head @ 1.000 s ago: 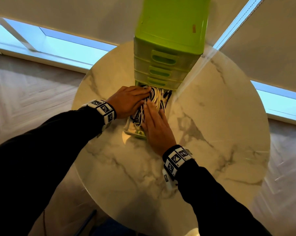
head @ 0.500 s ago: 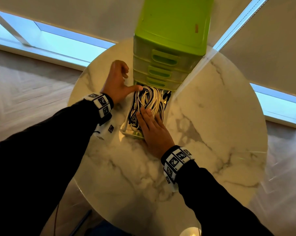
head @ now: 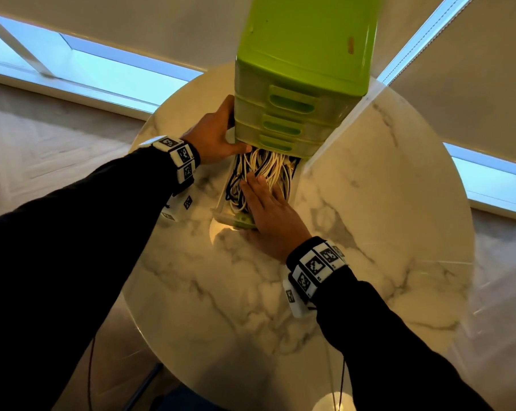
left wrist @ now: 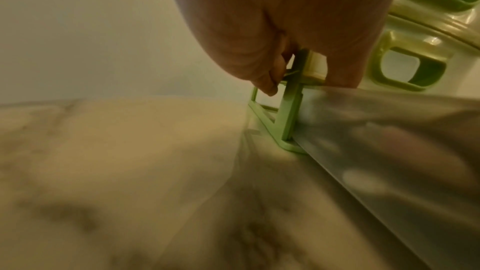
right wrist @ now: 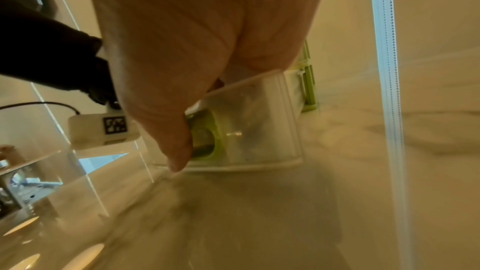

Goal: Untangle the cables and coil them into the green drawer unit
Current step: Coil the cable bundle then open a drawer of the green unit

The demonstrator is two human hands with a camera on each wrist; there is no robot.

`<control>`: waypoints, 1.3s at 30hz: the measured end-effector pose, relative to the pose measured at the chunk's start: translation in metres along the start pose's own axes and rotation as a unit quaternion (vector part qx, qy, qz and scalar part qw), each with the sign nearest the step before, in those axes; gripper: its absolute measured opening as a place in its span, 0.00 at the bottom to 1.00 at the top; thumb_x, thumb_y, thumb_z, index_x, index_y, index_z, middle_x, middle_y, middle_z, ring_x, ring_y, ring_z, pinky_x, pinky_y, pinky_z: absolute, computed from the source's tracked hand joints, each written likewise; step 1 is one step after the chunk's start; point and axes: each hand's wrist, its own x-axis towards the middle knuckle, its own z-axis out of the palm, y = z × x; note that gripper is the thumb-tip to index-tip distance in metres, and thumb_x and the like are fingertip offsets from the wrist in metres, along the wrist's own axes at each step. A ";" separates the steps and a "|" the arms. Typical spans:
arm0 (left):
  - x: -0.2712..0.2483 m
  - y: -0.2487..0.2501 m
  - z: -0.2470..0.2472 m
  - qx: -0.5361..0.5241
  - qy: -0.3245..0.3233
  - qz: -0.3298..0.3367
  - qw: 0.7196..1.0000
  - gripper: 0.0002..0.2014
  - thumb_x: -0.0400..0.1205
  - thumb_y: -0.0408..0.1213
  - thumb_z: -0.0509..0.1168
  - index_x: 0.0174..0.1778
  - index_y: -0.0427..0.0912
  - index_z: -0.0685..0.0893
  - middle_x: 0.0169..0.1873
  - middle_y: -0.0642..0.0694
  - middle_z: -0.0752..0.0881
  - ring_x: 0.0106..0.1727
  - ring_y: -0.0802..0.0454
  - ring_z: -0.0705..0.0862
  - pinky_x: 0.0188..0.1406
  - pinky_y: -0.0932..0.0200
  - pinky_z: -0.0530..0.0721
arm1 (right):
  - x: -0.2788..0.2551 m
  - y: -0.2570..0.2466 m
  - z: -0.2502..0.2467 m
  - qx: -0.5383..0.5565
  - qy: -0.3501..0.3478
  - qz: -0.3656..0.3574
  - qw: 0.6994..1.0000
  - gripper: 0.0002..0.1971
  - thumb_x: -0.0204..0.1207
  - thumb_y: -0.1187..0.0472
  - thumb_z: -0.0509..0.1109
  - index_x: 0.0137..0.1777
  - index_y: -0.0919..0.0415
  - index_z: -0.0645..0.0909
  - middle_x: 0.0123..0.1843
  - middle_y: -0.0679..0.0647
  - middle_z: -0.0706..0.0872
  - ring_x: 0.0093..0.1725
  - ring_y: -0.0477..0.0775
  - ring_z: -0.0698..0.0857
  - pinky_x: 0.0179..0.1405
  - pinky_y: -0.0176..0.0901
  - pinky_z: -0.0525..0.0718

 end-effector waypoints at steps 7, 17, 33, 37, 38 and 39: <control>0.003 -0.006 -0.006 -0.014 -0.023 -0.012 1.000 0.43 0.78 0.42 0.78 0.83 0.42 0.58 0.76 0.46 0.79 0.69 0.62 0.78 0.55 0.81 0.74 | 0.026 0.028 -0.014 -0.062 0.036 -0.006 0.997 0.46 0.77 0.47 0.75 0.87 0.65 0.56 0.89 0.63 0.56 0.88 0.65 0.54 0.85 0.68 0.58; 0.000 -0.006 -0.004 -0.012 -0.043 -0.018 0.999 0.47 0.75 0.57 0.74 0.81 0.48 0.53 0.71 0.44 0.83 0.68 0.44 0.85 0.65 0.33 0.83 | 0.014 0.031 -0.004 -0.129 0.240 -0.046 0.961 0.23 0.82 0.68 0.56 0.74 0.67 0.80 0.77 0.62 0.80 0.75 0.62 0.80 0.70 0.61 0.81; -0.011 -0.004 0.013 -0.115 -0.034 -0.055 0.991 0.54 0.71 0.50 0.83 0.83 0.47 0.52 0.78 0.54 0.75 0.72 0.63 0.80 0.72 0.56 0.81 | 0.008 0.090 -0.059 0.317 0.109 0.214 0.918 0.51 0.63 0.59 0.87 0.84 0.48 0.62 0.75 0.42 0.78 0.69 0.40 0.76 0.74 0.45 0.76; -0.019 -0.008 0.012 -0.062 -0.038 -0.064 0.995 0.62 0.65 0.43 0.87 0.86 0.49 0.49 0.81 0.56 0.70 0.72 0.70 0.72 0.66 0.78 0.72 | 0.013 0.094 -0.058 0.328 0.135 0.259 0.898 0.46 0.61 0.61 0.89 0.78 0.54 0.69 0.69 0.48 0.83 0.63 0.44 0.80 0.61 0.38 0.80; -0.019 -0.007 0.013 -0.044 -0.015 -0.062 0.997 0.59 0.66 0.46 0.86 0.85 0.49 0.52 0.80 0.52 0.74 0.72 0.65 0.75 0.68 0.72 0.75 | 0.016 0.094 -0.058 0.324 0.156 0.267 0.894 0.41 0.61 0.61 0.89 0.72 0.56 0.73 0.63 0.49 0.85 0.58 0.45 0.81 0.56 0.37 0.80; -0.017 -0.006 0.016 -0.029 0.013 -0.059 0.998 0.54 0.68 0.47 0.85 0.84 0.48 0.57 0.77 0.50 0.78 0.71 0.60 0.78 0.70 0.63 0.77 | 0.022 0.095 -0.059 0.312 0.175 0.276 0.892 0.35 0.61 0.61 0.88 0.66 0.56 0.75 0.58 0.48 0.85 0.53 0.47 0.82 0.51 0.36 0.81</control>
